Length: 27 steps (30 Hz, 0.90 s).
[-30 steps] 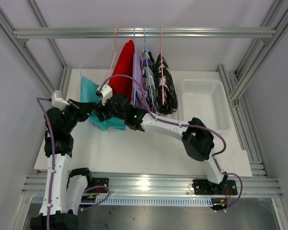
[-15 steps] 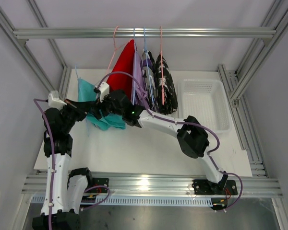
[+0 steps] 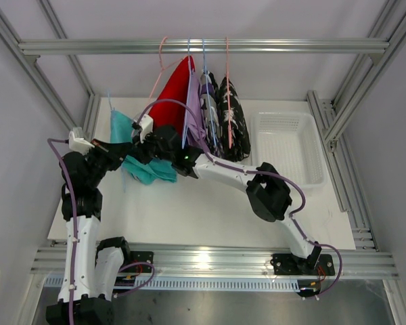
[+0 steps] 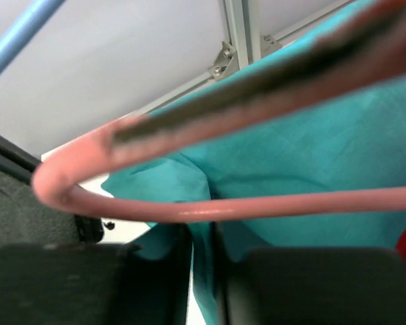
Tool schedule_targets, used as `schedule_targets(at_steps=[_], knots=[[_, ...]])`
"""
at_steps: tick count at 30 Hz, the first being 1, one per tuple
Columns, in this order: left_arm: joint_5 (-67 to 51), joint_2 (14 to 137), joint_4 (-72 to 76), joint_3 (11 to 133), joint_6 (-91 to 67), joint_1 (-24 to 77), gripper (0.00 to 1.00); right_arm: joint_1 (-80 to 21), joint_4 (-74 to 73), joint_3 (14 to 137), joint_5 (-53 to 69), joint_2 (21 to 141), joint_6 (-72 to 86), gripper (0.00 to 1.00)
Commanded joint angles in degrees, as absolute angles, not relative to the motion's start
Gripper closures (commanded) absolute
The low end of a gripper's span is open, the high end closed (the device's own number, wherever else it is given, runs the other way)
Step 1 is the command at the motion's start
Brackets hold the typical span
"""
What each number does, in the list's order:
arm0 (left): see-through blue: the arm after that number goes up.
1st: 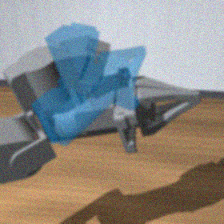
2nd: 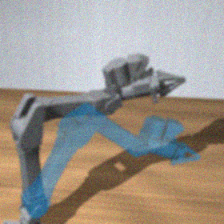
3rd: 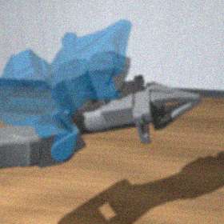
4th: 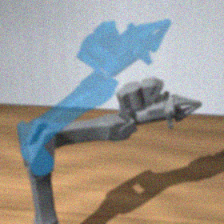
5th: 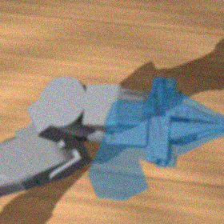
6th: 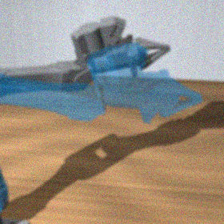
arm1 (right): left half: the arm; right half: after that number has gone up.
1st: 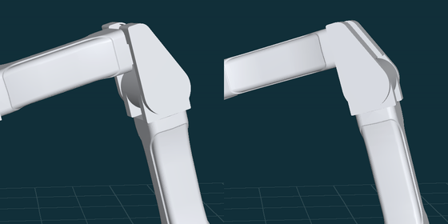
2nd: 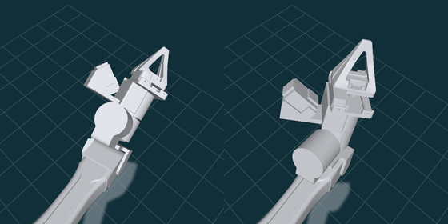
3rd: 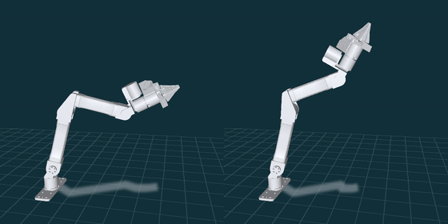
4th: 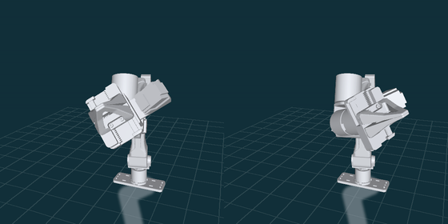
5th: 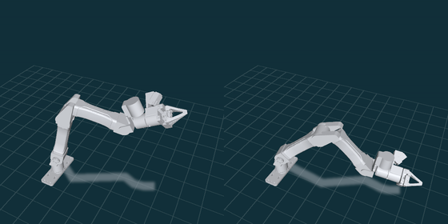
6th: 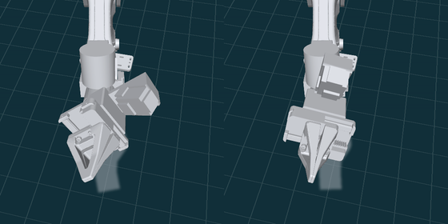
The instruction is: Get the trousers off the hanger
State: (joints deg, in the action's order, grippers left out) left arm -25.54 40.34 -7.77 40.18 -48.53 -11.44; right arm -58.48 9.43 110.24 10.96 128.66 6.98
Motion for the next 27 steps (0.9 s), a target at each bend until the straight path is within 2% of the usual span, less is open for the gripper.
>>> schedule_targets(at_steps=[1,7,15,27], knots=[[-29.71,40.08,-4.04,41.39,-49.83,-11.87,1.0,-58.8,10.45,107.95,12.13,128.24,8.26,0.85],[-29.18,39.73,-4.31,41.22,-49.31,-12.3,1.0,-58.97,10.81,102.49,11.6,122.62,8.18,1.0],[-28.83,38.5,-4.13,41.13,-48.52,-12.57,1.0,-59.77,10.99,95.02,9.23,115.06,7.21,1.0],[-31.02,39.02,-2.2,40.52,-47.99,-12.57,1.0,-62.31,6.95,93.96,4.58,107.41,3.87,1.0]])
